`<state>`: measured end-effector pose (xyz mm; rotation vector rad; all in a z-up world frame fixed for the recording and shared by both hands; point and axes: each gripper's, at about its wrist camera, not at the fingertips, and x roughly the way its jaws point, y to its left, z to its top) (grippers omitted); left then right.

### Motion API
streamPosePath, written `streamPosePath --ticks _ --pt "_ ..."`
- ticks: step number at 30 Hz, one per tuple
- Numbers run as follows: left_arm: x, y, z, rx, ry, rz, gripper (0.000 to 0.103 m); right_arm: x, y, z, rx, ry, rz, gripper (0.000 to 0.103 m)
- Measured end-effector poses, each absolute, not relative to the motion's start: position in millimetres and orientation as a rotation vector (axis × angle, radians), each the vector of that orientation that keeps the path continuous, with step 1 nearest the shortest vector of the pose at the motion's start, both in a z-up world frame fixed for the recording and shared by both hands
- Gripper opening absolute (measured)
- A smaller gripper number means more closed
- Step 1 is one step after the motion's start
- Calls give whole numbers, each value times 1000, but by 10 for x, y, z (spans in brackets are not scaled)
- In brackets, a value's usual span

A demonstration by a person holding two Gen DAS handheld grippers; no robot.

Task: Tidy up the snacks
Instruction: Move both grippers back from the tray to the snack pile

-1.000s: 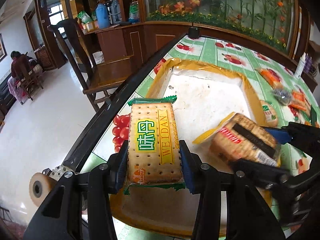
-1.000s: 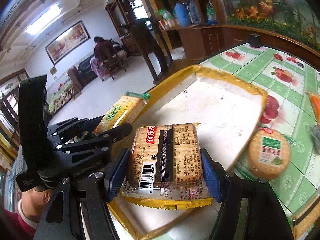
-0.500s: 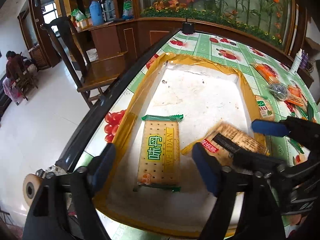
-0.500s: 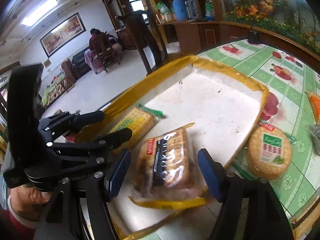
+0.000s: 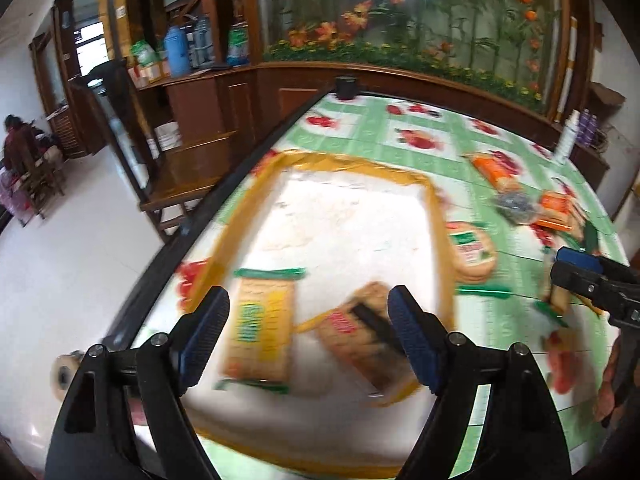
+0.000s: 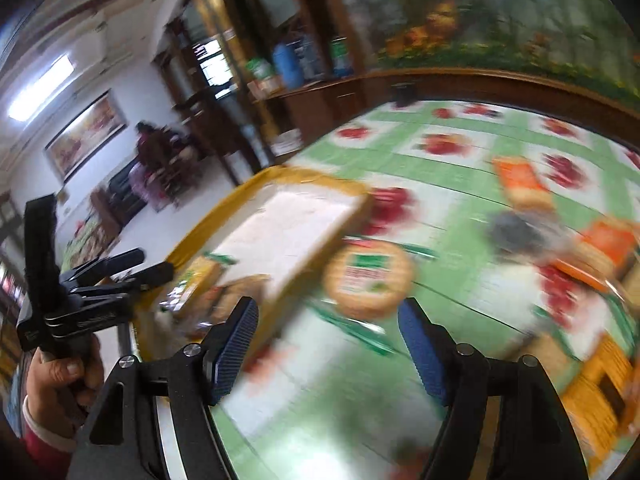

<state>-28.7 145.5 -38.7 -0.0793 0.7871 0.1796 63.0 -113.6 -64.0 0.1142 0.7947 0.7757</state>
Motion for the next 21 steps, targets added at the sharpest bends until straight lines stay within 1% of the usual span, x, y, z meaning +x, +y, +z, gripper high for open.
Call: streamPosePath --ticks 5,10,21 --pt "-111 1023 -365 -78 805 73 82 684 -1757 -763 201 815 671 74" --pt "12 595 -381 -51 819 -11 82 639 -2118 -796 230 816 617 74" --pt "116 162 -436 -32 859 -113 82 492 -2353 -875 190 816 565 75"
